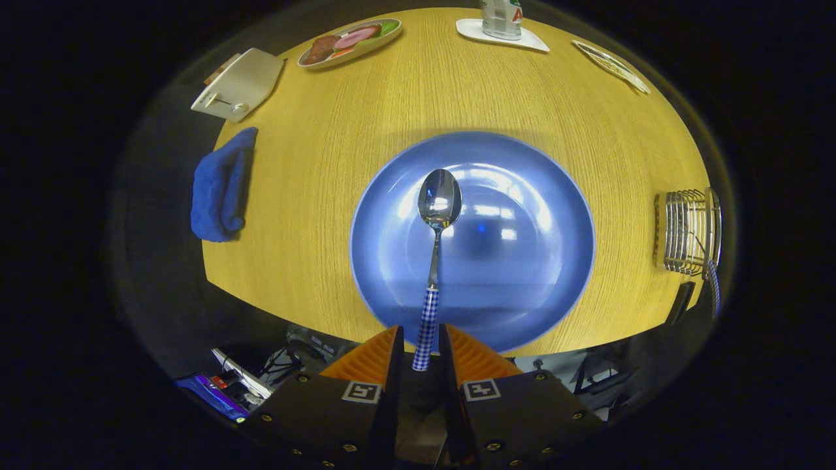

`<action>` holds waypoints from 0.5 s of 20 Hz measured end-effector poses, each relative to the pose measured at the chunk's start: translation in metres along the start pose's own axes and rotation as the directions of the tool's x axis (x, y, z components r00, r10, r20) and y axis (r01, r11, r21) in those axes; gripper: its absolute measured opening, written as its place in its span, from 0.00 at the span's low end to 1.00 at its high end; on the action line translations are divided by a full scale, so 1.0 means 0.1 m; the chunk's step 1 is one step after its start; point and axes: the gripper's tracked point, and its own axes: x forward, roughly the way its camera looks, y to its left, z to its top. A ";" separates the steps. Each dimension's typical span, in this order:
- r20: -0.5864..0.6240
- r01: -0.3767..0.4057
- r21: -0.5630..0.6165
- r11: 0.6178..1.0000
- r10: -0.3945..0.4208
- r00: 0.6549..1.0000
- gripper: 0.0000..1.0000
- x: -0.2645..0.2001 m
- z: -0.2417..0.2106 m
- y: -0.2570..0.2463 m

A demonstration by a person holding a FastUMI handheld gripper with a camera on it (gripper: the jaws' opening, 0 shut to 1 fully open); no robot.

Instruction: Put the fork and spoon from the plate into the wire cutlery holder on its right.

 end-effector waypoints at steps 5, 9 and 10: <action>-0.036 0.039 -0.014 0.999 -0.039 0.999 0.31 0.20 -0.06 -0.05; -0.032 0.042 -0.027 0.999 -0.043 0.999 0.31 0.32 -0.04 -0.08; -0.030 0.063 -0.026 0.998 -0.064 0.998 0.21 0.42 -0.15 -0.13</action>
